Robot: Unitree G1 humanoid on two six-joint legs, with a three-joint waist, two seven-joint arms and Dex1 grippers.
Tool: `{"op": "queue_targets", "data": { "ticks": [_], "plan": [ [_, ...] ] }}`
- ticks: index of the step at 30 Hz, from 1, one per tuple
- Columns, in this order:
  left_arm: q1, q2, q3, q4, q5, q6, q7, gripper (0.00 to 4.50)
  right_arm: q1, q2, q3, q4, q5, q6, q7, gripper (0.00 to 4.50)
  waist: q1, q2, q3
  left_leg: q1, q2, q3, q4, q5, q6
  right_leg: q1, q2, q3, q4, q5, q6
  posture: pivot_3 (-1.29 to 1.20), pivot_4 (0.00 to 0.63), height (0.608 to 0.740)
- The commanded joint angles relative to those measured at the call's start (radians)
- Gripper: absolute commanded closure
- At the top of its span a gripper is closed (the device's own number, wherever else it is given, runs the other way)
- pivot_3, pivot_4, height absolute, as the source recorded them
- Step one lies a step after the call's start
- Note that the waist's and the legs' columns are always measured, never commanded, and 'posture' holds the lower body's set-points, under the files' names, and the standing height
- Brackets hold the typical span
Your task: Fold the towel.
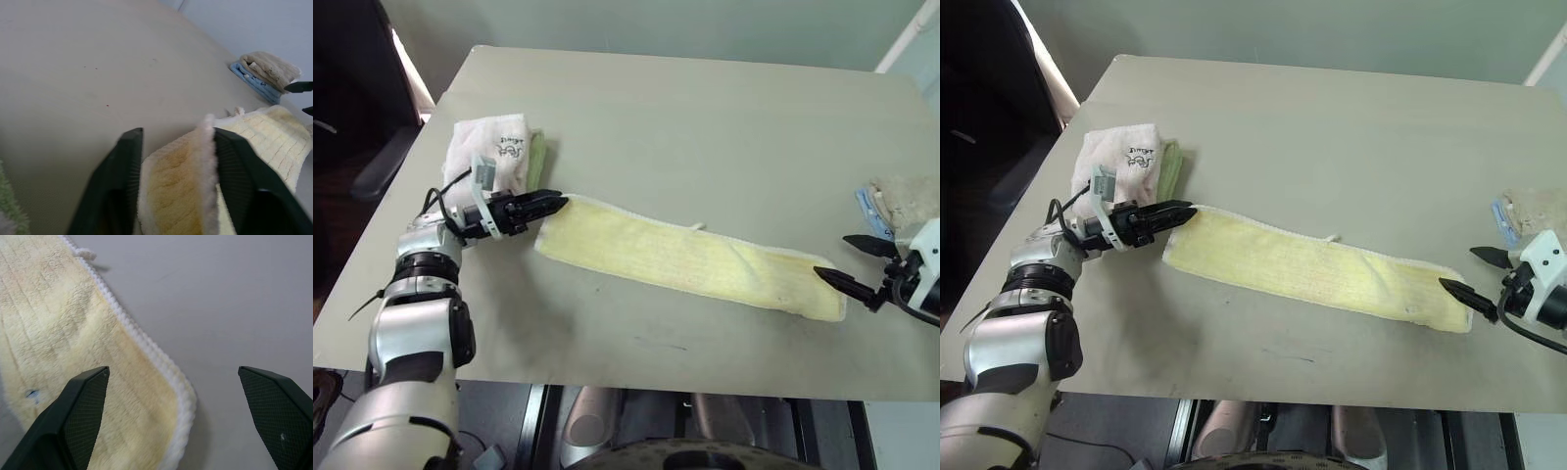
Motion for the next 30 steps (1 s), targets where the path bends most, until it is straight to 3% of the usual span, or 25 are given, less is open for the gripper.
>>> {"op": "queue_targets", "data": {
  "ticks": [1, 3, 4, 27, 30],
  "plan": [
    [0.007, 0.021, 0.012, -0.039, 0.003, -0.026, -0.034, 0.73, 0.013, 0.003, -0.059, -0.054, 0.034, 0.011, -0.017, 0.00, 0.000, 0.000, 0.000, 0.000, 0.000, 0.000, 0.000, 0.000, 0.000, 0.000, 0.000, 0.000, 0.000, 0.000, 0.000, 0.00, 0.150, 0.728],
    [0.010, 0.021, 0.025, -0.047, -0.009, -0.016, -0.037, 0.05, 0.021, 0.007, -0.069, -0.066, 0.042, 0.016, -0.025, 0.00, 0.000, 0.000, 0.000, 0.000, 0.000, 0.000, 0.000, 0.000, 0.000, 0.000, 0.000, 0.000, 0.000, 0.000, 0.001, 0.00, 0.150, 0.728],
    [0.010, 0.020, 0.032, -0.049, -0.015, -0.012, -0.036, 0.02, 0.023, 0.011, -0.073, -0.069, 0.045, 0.018, -0.032, 0.00, 0.000, 0.000, 0.000, 0.000, 0.000, 0.000, 0.000, 0.000, 0.000, 0.000, 0.000, 0.000, 0.000, 0.000, 0.001, 0.00, 0.150, 0.728],
    [0.002, 0.068, 0.026, -0.169, -0.042, 0.284, -0.084, 0.02, 0.020, 0.020, -0.055, -0.078, 0.034, 0.015, -0.056, 0.00, -0.001, 0.000, 0.000, 0.000, 0.000, 0.000, 0.000, -0.001, 0.000, 0.000, 0.000, 0.000, 0.000, 0.000, 0.000, 0.00, 0.150, 0.728],
    [0.064, 0.116, -0.151, -0.236, 0.099, 0.239, -0.151, 0.02, 0.014, 0.012, -0.050, -0.078, 0.034, 0.016, -0.049, 0.00, -0.001, 0.000, 0.000, 0.000, 0.000, 0.000, 0.000, -0.001, -0.001, 0.000, 0.000, 0.000, -0.001, 0.000, 0.000, 0.00, 0.150, 0.728]
  ]
}}
